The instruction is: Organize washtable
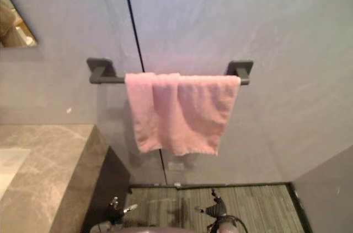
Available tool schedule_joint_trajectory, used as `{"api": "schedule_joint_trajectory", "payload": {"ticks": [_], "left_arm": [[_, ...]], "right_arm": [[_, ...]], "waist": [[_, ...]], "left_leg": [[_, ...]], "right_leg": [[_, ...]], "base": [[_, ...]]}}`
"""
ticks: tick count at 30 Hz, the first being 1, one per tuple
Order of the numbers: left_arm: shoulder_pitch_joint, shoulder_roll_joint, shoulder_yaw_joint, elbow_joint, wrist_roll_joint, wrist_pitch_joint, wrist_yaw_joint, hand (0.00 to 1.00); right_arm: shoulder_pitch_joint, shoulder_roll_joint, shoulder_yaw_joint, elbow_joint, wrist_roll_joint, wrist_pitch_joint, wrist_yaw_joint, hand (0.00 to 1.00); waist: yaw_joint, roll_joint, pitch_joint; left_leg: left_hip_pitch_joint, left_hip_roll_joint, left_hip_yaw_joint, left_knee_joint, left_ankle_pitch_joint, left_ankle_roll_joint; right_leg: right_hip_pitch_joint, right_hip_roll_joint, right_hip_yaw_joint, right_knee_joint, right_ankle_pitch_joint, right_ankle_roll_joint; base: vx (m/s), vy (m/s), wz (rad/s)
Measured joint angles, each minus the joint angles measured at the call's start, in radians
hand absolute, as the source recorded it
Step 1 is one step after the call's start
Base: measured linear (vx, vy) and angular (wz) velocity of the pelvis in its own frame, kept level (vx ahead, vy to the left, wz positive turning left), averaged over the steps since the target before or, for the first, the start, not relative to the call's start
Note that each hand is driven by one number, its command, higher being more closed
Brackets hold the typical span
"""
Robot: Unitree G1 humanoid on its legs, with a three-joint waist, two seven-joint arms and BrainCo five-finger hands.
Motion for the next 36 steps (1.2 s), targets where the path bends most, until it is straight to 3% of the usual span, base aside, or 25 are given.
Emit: {"api": "schedule_joint_trajectory", "payload": {"ticks": [1, 4, 5, 6, 8, 10, 12, 13, 14, 15, 16, 17, 18, 19, 20, 21, 23, 26, 27, 30, 31, 33, 34, 35, 36], "left_arm": [[-0.007, 0.002, 0.003, 0.000, -0.001, 0.000, 0.002, 0.00], [-0.044, 0.029, 0.007, -0.001, 0.000, 0.006, 0.017, 0.00], [-0.050, 0.029, 0.007, -0.002, 0.001, 0.011, 0.018, 0.00], [-0.058, 0.026, 0.008, -0.002, 0.001, 0.015, 0.017, 0.00], [-0.061, 0.021, 0.018, -0.002, 0.001, 0.015, 0.017, 0.00], [-0.082, 0.020, 0.025, -0.001, 0.003, 0.018, 0.018, 0.00], [-0.098, 0.012, 0.026, 0.001, 0.003, 0.018, 0.020, 0.00], [-0.105, 0.008, 0.026, 0.000, 0.004, 0.017, 0.021, 0.00], [-0.110, 0.007, 0.027, 0.000, 0.004, 0.015, 0.026, 0.00], [-0.113, 0.003, 0.027, 0.000, 0.004, 0.015, 0.031, 0.00], [-0.117, -0.009, 0.028, -0.002, 0.003, 0.012, 0.042, 0.00], [-0.120, -0.014, 0.027, -0.002, 0.003, 0.009, 0.044, 0.00], [-0.124, -0.025, 0.022, 0.001, 0.003, 0.005, 0.046, 0.00], [-0.130, -0.042, 0.011, 0.009, 0.003, 0.006, 0.048, 0.00], [-0.128, -0.068, -0.002, 0.007, 0.003, 0.002, 0.049, 0.00], [-0.144, -0.079, -0.001, 0.009, 0.002, -0.001, 0.051, 0.00], [-0.144, -0.096, -0.001, 0.009, 0.003, -0.002, 0.051, 0.00], [-0.139, -0.100, 0.009, -0.005, -0.001, -0.003, 0.044, 0.00], [-0.142, -0.100, 0.014, -0.004, -0.004, 0.001, 0.044, 0.00], [-0.136, -0.096, 0.016, -0.012, 0.000, 0.009, 0.042, 0.00], [-0.135, -0.096, 0.016, -0.011, 0.002, 0.013, 0.042, 0.00], [-0.126, -0.080, 0.015, -0.005, 0.020, 0.016, 0.040, 0.00], [-0.122, -0.070, 0.012, 0.004, 0.027, 0.016, 0.039, 0.00], [-0.123, -0.055, 0.001, 0.026, 0.032, 0.017, 0.037, 0.00], [-0.122, -0.053, -0.003, 0.035, 0.033, 0.016, 0.037, 0.00]], "right_arm": [[-0.011, 0.001, 0.000, 0.000, 0.000, 0.003, -0.002, 0.00], [-0.032, 0.009, -0.001, -0.001, 0.007, 0.013, -0.004, 0.00], [-0.025, 0.008, -0.001, -0.003, 0.011, 0.016, -0.004, 0.00], [-0.017, 0.008, -0.001, -0.004, 0.011, 0.017, -0.003, 0.00], [-0.010, 0.012, -0.001, -0.010, 0.011, 0.018, -0.003, 0.00], [-0.016, 0.012, -0.006, -0.039, 0.012, 0.018, -0.002, 0.00], [-0.027, 0.009, -0.009, -0.064, 0.013, 0.014, -0.003, 0.00], [-0.041, 0.009, -0.008, -0.074, 0.013, 0.013, -0.003, 0.00], [-0.055, 0.010, 0.001, -0.076, 0.014, 0.013, -0.003, 0.00], [-0.063, 0.008, 0.005, -0.076, 0.015, 0.013, -0.004, 0.00], [-0.071, 0.000, 0.012, -0.077, 0.016, 0.014, -0.009, 0.00], [-0.071, -0.002, 0.020, -0.083, 0.016, 0.013, -0.017, 0.00], [-0.069, -0.005, 0.020, -0.083, 0.017, 0.013, -0.025, 0.00], [-0.068, -0.018, 0.019, -0.084, 0.020, 0.014, -0.031, 0.00], [-0.042, -0.026, 0.018, -0.078, 0.023, 0.016, -0.044, 0.00], [-0.030, -0.030, 0.004, -0.063, 0.023, 0.028, -0.047, 0.00], [-0.032, -0.032, -0.006, -0.061, 0.023, 0.031, -0.057, 0.00], [-0.052, -0.022, 0.000, -0.062, 0.024, 0.030, -0.060, 0.00], [-0.056, -0.014, 0.000, -0.076, 0.024, 0.030, -0.060, 0.00], [-0.052, -0.005, -0.001, -0.091, 0.030, 0.030, -0.059, 0.00], [-0.053, -0.004, -0.002, -0.091, 0.032, 0.030, -0.060, 0.00], [-0.052, 0.007, -0.013, -0.075, 0.040, 0.029, -0.058, 0.00], [-0.059, 0.011, -0.013, -0.050, 0.043, 0.022, -0.056, 0.00], [-0.084, 0.010, -0.014, -0.018, 0.047, 0.020, -0.054, 0.00], [-0.093, 0.005, -0.015, -0.007, 0.047, 0.019, -0.052, 0.00]], "waist": [[0.003, 0.003, 0.009], [0.007, -0.030, 0.051], [0.006, -0.018, 0.058], [0.007, -0.027, 0.053], [0.010, -0.021, 0.032], [0.036, -0.030, 0.027], [0.038, -0.035, 0.023], [0.039, -0.028, 0.028], [0.041, -0.029, 0.028], [0.039, -0.026, 0.028], [0.046, -0.013, 0.028], [0.060, -0.005, 0.030], [0.057, 0.009, 0.035], [0.043, 0.037, 0.048], [0.033, 0.065, 0.063], [0.033, 0.057, 0.068], [0.029, 0.053, 0.068], [0.034, 0.039, 0.062], [0.030, 0.031, 0.064], [0.030, 0.023, 0.069], [0.029, 0.028, 0.068], [0.018, 0.001, 0.051], [0.013, -0.005, 0.043], [0.006, -0.004, 0.036], [0.005, 0.007, 0.033]], "left_leg": [[-0.003, 0.000, 0.005, 0.001, 0.000, 0.000], [-0.078, -0.001, -0.009, 0.108, -0.041, 0.018], [-0.103, 0.005, -0.027, 0.144, -0.056, 0.024], [-0.121, 0.005, -0.057, 0.179, -0.067, 0.022], [-0.185, 0.010, -0.106, 0.254, -0.088, 0.011], [-0.278, 0.020, -0.146, 0.336, -0.096, 0.004], [-0.336, 0.027, -0.175, 0.387, -0.094, 0.002], [-0.371, 0.042, -0.194, 0.419, -0.092, -0.030], [-0.404, 0.054, -0.210, 0.440, -0.086, -0.066], [-0.420, 0.059, -0.223, 0.443, -0.074, -0.084], [-0.432, 0.087, -0.245, 0.416, -0.043, -0.127], [-0.431, 0.105, -0.255, 0.381, -0.012, -0.144], [-0.427, 0.121, -0.287, 0.321, 0.041, -0.114], [-0.415, 0.133, -0.315, 0.281, 0.063, -0.071], [-0.382, 0.164, -0.311, 0.195, 0.030, 0.010], [-0.390, 0.173, -0.240, 0.194, -0.041, -0.018], [-0.391, 0.130, -0.174, 0.250, -0.023, -0.036], [-0.386, 0.065, -0.099, 0.491, -0.038, -0.041], [-0.371, 0.070, -0.067, 0.560, -0.118, -0.055], [-0.322, 0.114, 0.037, 0.669, -0.230, -0.045], [-0.314, 0.123, 0.066, 0.654, -0.234, -0.038], [-0.255, 0.098, 0.105, 0.492, -0.205, -0.038], [-0.209, 0.080, 0.109, 0.369, -0.167, -0.040], [-0.169, 0.058, 0.109, 0.219, -0.069, -0.040], [-0.156, 0.054, 0.106, 0.166, -0.041, -0.040]], "right_leg": [[-0.011, 0.000, 0.005, 0.011, 0.000, 0.000], [-0.047, -0.016, 0.023, 0.080, -0.027, 0.023], [-0.067, -0.017, 0.049, 0.153, -0.055, 0.016], [-0.090, -0.029, 0.072, 0.302, -0.097, 0.013], [-0.098, -0.061, 0.115, 0.418, -0.120, 0.038], [-0.085, -0.110, 0.199, 0.454, -0.125, 0.046], [-0.060, -0.131, 0.265, 0.443, -0.121, 0.040], [-0.032, -0.131, 0.319, 0.416, -0.108, 0.019], [-0.007, -0.135, 0.349, 0.361, -0.116, 0.031], [0.006, -0.126, 0.345, 0.340, -0.164, 0.066], [0.013, -0.111, 0.308, 0.313, -0.252, 0.094], [0.009, -0.097, 0.274, 0.309, -0.319, 0.093], [0.006, -0.075, 0.221, 0.323, -0.403, 0.075], [0.005, -0.046, 0.183, 0.363, -0.408, 0.063], [0.011, -0.012, 0.123, 0.404, -0.421, 0.025], [-0.003, -0.019, 0.061, 0.433, -0.421, -0.019], [-0.011, -0.040, 0.003, 0.428, -0.401, -0.044], [-0.061, -0.054, -0.082, 0.376, -0.331, -0.073], [-0.077, -0.054, -0.115, 0.361, -0.308, -0.086], [-0.074, -0.052, -0.191, 0.348, -0.294, -0.092], [-0.067, -0.051, -0.203, 0.353, -0.293, -0.091], [-0.046, -0.052, -0.206, 0.291, -0.270, -0.062], [-0.035, -0.048, -0.214, 0.235, -0.239, -0.059], [-0.017, -0.040, -0.222, 0.158, -0.177, -0.055], [-0.013, -0.029, -0.222, 0.121, -0.151, -0.056]], "base": [[0.01, -0.008, -0.28], [-0.01, 0.013, 0.15], [0.07, 0.044, 0.56], [0.09, 0.016, 0.65], [0.07, -0.089, 0.69], [0.02, -0.211, 0.56], [-0.15, -0.376, 0.44], [-0.28, -0.507, 0.38], [-0.27, -0.443, 0.32], [-0.33, -0.479, 0.25], [-0.29, -0.403, 0.17], [-0.51, -0.653, 0.27], [-0.44, -0.574, 0.56], [-0.53, -0.689, 1.18], [-0.38, -0.457, 1.61], [-0.37, -0.380, 1.38], [-0.30, -0.251, 1.07], [-0.24, -0.200, 0.91], [-0.17, -0.144, 0.84], [-0.13, -0.054, 0.79], [-0.07, 0.030, 0.77], [-0.05, 0.041, 0.64], [-0.03, 0.048, 0.36], [-0.02, 0.048, 0.17], [-0.04, 0.067, 0.09]]}}
